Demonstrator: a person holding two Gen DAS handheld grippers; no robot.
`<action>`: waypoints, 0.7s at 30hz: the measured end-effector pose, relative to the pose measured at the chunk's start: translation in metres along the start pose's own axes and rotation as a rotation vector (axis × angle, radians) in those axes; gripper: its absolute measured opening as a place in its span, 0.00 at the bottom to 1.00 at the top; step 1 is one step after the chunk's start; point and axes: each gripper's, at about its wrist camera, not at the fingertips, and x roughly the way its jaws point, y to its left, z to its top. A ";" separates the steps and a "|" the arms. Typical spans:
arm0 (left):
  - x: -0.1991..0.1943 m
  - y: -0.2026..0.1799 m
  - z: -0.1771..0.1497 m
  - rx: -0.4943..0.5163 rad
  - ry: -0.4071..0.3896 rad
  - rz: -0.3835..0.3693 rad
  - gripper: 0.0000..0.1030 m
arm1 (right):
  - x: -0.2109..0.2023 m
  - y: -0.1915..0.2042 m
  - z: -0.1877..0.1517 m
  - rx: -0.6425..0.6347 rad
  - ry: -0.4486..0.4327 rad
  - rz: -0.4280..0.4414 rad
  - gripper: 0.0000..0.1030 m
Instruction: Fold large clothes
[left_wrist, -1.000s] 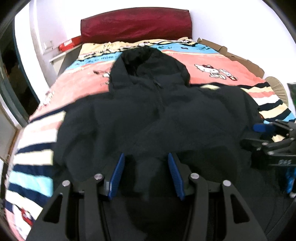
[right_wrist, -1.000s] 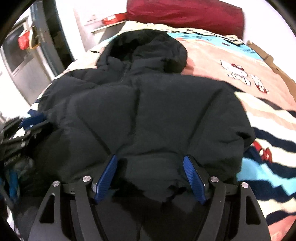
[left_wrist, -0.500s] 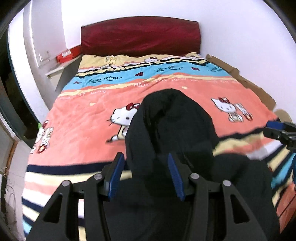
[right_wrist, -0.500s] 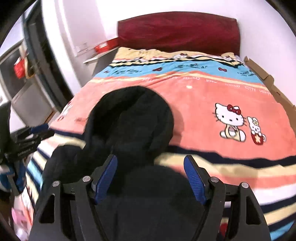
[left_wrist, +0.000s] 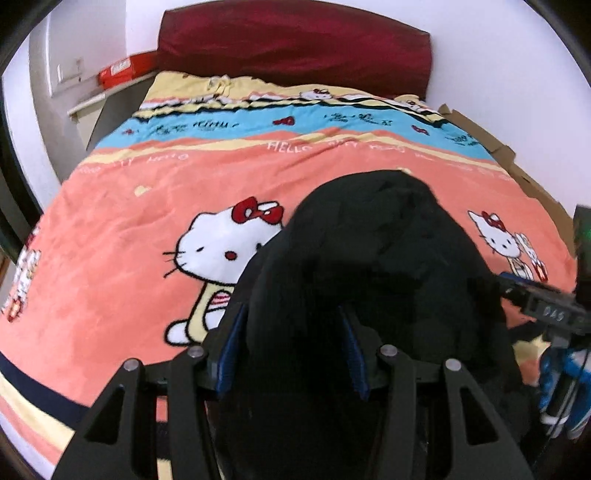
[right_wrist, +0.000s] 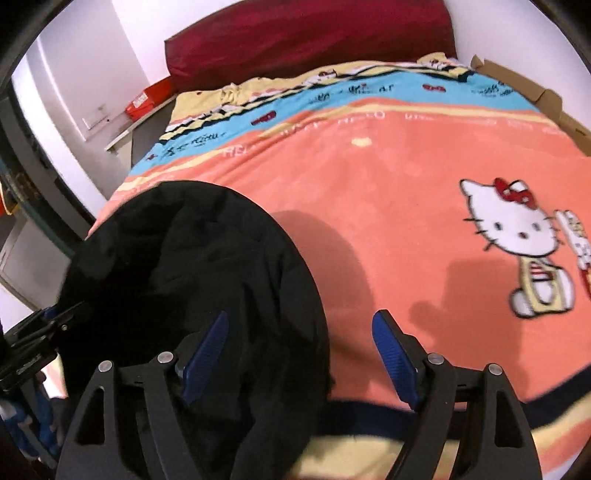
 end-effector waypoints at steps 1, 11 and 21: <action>0.006 0.003 0.000 -0.015 0.008 -0.009 0.46 | 0.009 0.000 0.000 0.001 0.006 0.001 0.77; 0.004 0.006 -0.007 -0.033 0.024 -0.033 0.12 | 0.015 0.015 -0.012 -0.027 0.016 0.099 0.15; -0.139 0.000 -0.042 -0.031 -0.084 -0.097 0.09 | -0.136 0.073 -0.044 -0.134 -0.053 0.197 0.09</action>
